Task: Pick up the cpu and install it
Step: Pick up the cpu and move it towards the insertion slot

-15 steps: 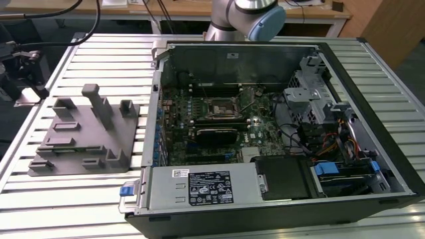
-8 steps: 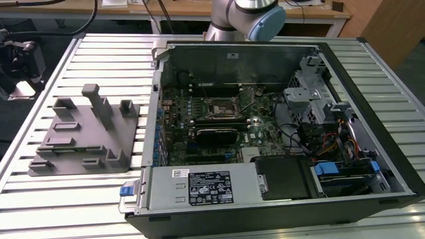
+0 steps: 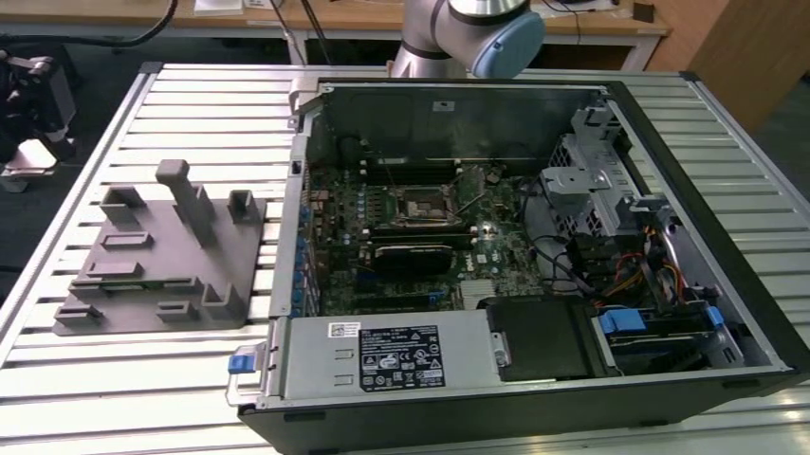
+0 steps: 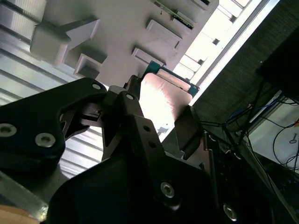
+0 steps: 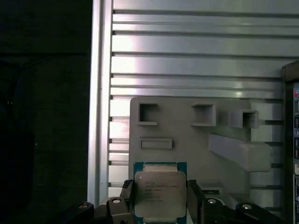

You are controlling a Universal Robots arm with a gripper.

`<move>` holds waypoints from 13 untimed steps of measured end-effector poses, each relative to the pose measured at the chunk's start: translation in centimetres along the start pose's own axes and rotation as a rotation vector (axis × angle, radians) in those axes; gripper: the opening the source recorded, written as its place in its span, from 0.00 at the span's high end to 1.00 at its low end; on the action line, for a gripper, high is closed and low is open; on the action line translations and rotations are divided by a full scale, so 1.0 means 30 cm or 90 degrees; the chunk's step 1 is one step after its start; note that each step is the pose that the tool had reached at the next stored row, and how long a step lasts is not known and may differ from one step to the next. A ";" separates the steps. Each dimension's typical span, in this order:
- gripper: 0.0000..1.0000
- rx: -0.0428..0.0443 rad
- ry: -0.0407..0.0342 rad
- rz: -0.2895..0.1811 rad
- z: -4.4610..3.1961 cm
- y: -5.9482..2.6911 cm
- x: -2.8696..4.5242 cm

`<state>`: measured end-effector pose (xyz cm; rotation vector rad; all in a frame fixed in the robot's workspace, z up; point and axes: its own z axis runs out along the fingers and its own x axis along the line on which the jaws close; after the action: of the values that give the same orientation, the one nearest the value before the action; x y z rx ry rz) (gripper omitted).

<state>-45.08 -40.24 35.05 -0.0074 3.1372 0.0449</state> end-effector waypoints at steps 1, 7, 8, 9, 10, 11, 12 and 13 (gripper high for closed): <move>0.46 0.0000 0.0000 0.000 -0.008 0.001 0.000; 0.46 0.0000 -0.0001 0.000 -0.059 0.005 0.000; 0.46 0.0000 -0.0001 0.000 -0.068 0.006 0.000; 0.46 0.0000 0.0000 0.000 -0.077 0.007 0.000; 0.46 0.0001 0.0000 0.000 -0.087 0.007 0.000; 0.46 0.0000 0.0000 0.000 -0.096 0.008 0.000; 0.46 0.0000 0.0000 0.000 -0.105 0.008 -0.001; 0.46 0.0000 -0.0001 0.000 -0.114 0.009 -0.001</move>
<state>-45.07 -40.07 38.48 -0.0074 3.1371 0.0450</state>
